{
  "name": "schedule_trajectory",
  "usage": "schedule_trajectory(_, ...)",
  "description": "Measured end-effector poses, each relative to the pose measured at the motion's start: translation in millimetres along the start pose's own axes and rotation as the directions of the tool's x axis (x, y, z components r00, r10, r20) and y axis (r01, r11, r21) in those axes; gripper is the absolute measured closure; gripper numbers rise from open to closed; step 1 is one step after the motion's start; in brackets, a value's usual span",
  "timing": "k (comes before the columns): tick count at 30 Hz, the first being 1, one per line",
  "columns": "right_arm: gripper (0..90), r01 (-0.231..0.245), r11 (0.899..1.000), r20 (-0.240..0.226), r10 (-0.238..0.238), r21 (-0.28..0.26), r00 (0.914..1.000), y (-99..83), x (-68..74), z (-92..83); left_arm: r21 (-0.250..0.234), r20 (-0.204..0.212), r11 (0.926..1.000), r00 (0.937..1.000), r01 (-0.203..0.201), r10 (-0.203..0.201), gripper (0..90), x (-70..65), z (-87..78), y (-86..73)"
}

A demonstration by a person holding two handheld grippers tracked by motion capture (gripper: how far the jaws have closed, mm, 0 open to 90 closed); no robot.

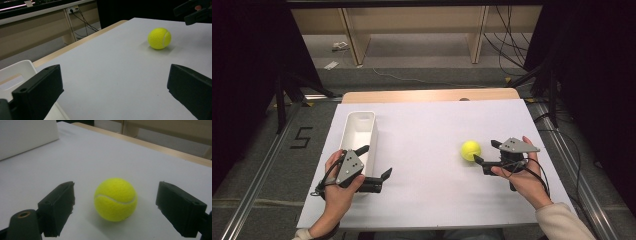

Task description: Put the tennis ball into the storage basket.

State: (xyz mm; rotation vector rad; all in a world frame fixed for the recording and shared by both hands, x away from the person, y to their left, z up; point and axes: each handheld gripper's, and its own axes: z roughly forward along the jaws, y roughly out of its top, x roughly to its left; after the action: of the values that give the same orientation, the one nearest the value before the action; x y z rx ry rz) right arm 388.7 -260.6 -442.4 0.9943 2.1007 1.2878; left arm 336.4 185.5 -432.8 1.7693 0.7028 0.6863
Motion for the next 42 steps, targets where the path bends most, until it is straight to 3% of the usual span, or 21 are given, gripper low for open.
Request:
schedule_trajectory(10,15.7,0.016,1.000,0.002,-0.016,0.015,0.9999,5.0,4.5,17.8,-0.005,0.001,1.0000,1.0000,0.002,-0.002,0.0,0.3,-1.1,0.3)
schedule_trajectory(20,15.5,0.026,0.999,0.016,-0.027,0.027,0.9995,2.9,3.9,23.7,-0.004,0.002,1.0000,1.0000,0.003,-0.003,0.0,-0.2,-0.6,0.2)
schedule_trajectory(42,15.4,0.018,0.992,0.019,-0.020,0.122,0.9996,-2.4,-0.8,60.5,-0.010,-0.004,0.9999,1.0000,0.000,0.000,0.0,0.9,-2.5,0.8)
